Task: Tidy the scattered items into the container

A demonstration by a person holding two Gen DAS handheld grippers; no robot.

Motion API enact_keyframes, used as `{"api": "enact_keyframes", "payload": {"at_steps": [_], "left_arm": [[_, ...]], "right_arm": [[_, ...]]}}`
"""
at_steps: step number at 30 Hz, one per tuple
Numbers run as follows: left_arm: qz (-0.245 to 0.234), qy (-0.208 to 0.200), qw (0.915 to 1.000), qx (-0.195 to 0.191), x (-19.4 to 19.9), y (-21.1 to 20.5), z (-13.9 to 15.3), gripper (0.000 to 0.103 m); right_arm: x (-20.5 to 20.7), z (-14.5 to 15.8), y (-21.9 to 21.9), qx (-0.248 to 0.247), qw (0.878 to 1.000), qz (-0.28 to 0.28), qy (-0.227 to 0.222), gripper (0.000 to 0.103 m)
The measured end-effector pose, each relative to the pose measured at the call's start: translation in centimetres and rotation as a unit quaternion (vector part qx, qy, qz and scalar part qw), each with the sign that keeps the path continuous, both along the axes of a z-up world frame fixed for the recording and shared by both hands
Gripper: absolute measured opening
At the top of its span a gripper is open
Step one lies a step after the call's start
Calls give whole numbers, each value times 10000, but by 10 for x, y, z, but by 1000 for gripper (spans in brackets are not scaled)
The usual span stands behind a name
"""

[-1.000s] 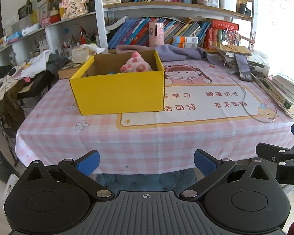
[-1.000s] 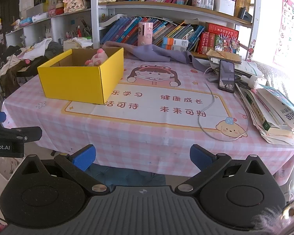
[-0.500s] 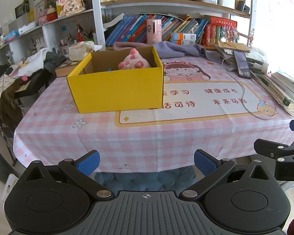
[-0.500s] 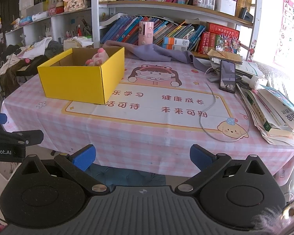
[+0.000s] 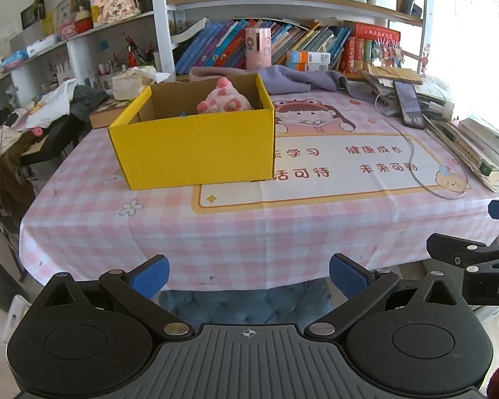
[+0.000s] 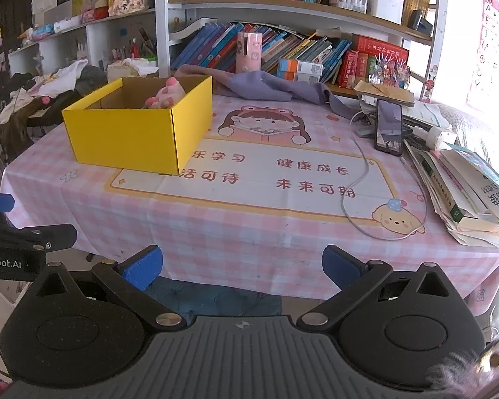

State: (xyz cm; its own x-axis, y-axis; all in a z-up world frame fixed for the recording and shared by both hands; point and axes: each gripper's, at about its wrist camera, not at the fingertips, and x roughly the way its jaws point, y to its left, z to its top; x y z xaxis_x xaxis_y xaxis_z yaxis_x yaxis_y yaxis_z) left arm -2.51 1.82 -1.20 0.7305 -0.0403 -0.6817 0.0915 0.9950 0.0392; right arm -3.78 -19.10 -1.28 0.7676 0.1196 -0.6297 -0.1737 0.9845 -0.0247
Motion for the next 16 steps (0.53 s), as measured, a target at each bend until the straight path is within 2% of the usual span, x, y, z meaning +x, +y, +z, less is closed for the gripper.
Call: {"api": "enact_keyframes", "payload": {"at_steps": [16], "left_arm": [[-43,107,9999,-82,2,-1,-2,103]], "right_arm": [[3,0,0,-19,9999,61,86,103]]}}
